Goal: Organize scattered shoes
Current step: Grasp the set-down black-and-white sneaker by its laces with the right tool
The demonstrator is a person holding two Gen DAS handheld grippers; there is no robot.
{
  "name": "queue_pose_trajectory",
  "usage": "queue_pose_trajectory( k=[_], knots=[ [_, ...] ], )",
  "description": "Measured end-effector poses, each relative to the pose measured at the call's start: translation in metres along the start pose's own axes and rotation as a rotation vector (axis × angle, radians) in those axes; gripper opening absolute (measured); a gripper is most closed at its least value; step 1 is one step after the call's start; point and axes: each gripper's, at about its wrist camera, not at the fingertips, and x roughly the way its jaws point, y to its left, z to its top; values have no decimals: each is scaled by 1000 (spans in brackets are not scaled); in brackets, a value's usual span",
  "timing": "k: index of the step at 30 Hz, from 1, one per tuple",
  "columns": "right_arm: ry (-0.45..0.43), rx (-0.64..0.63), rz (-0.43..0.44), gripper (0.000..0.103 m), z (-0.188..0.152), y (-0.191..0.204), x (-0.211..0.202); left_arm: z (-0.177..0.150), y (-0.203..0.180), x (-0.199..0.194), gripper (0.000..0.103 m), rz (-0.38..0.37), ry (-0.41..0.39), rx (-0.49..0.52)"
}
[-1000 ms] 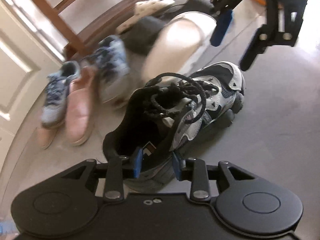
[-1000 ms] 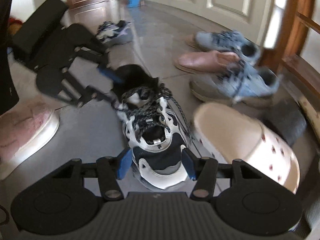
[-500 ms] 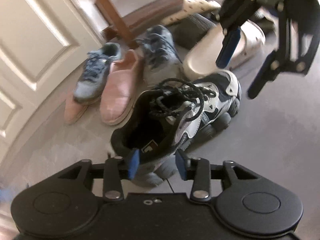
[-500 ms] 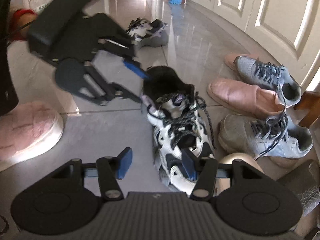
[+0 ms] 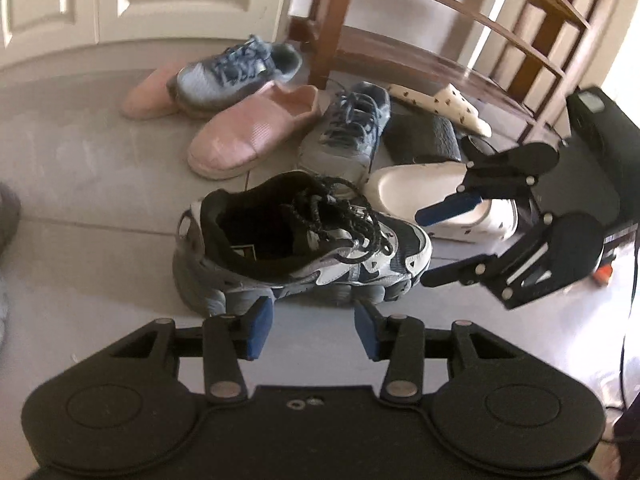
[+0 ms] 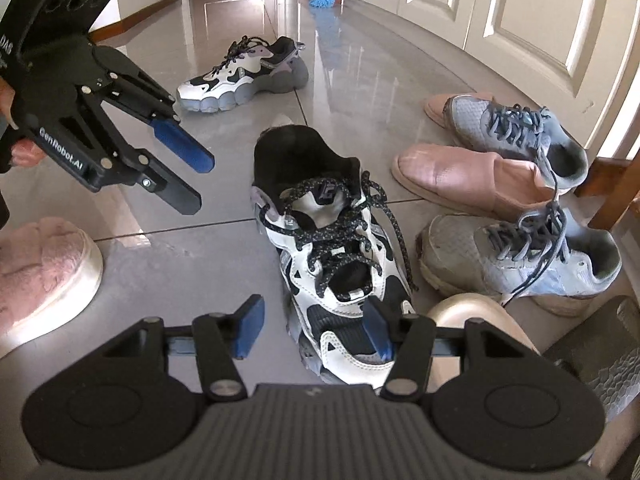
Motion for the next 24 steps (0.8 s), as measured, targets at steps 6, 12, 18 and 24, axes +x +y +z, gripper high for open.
queue_pose_trajectory(
  k=[6,12,18,24],
  knots=[
    [21,12,-16,59,-2,-9,11,-5,26,2,47,7,7,-202],
    [36,4,-12,59,0,-12,22,-5,43,14,49,4,-5,-367],
    [39,-38,5,59,6,-9,26,4,41,25,50,29,-5,-368],
    [72,-164,27,57,24,6,43,-2,33,21,50,81,-9,-282]
  ],
)
